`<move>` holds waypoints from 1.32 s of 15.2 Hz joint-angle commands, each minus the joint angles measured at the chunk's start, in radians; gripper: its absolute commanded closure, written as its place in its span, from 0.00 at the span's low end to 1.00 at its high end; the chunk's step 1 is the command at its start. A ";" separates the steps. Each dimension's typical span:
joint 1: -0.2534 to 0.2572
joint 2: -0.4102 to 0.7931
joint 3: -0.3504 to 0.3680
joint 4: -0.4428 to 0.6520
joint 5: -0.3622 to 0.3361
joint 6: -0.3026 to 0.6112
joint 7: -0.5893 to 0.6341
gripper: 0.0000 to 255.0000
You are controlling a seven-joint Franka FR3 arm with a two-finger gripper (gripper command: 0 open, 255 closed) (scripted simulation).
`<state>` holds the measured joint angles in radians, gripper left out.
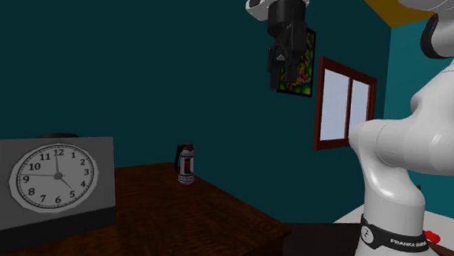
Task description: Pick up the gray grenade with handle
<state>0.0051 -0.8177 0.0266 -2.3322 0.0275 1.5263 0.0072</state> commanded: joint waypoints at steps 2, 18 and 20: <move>-0.003 0.014 -0.019 -0.007 -0.015 0.021 -0.027 0.00; -0.031 0.418 -0.298 0.076 -0.147 0.356 -0.443 0.00; -0.031 0.487 -0.329 0.112 -0.142 0.391 -0.497 0.00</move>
<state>-0.0256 -0.3627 -0.2867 -2.2341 -0.1156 1.8973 -0.4611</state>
